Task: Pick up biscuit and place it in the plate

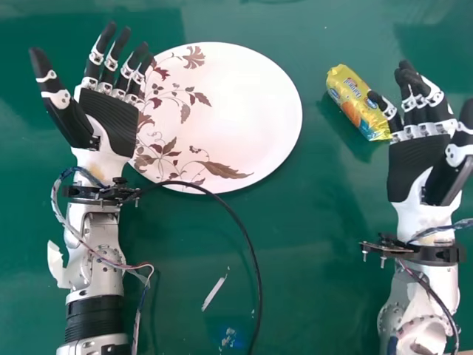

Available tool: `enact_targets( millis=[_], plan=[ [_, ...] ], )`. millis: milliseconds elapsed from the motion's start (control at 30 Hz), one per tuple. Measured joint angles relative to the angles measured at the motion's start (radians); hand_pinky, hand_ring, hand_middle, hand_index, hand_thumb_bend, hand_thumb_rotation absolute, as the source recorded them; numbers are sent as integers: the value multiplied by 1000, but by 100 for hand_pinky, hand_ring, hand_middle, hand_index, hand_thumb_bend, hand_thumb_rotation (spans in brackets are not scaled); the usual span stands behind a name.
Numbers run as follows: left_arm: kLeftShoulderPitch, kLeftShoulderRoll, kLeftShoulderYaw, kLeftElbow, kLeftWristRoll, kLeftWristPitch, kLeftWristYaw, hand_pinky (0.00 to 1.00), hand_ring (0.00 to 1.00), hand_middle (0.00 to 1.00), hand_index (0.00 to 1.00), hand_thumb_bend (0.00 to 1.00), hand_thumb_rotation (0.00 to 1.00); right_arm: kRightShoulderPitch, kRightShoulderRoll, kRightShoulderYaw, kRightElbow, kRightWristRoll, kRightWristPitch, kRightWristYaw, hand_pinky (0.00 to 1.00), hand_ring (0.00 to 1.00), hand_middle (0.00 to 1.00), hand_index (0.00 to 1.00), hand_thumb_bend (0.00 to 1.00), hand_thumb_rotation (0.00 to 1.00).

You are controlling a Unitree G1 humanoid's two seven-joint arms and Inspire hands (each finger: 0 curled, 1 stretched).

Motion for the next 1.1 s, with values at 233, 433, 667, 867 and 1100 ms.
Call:
enact_targets(
  millis=[233, 433, 667, 867, 1100],
  plan=[
    [-2, 0, 0, 2, -4, 0, 0, 92, 82, 91, 84, 100, 73, -1, -2, -1, 0, 0, 0, 2, 79, 92, 92, 72, 78, 44],
    [-2, 0, 0, 3, -3, 0, 0, 95, 83, 92, 85, 100, 72, 0, -6, -1, 0, 14, 2, 8, 78, 92, 91, 73, 75, 45],
    [-1, 0, 0, 3, -2, 0, 2, 92, 83, 92, 84, 100, 71, 6, -6, 1, -10, 17, 3, 10, 78, 92, 91, 74, 75, 45],
    [-1, 0, 0, 10, -4, 0, 2, 87, 81, 90, 86, 100, 75, 27, -4, 7, -58, -20, 3, -27, 78, 91, 90, 73, 74, 44],
    [3, 1, -5, 18, -11, 1, 2, 82, 81, 91, 89, 100, 77, 82, 8, 12, -164, -256, 14, -200, 79, 92, 90, 72, 74, 44]
  ],
)
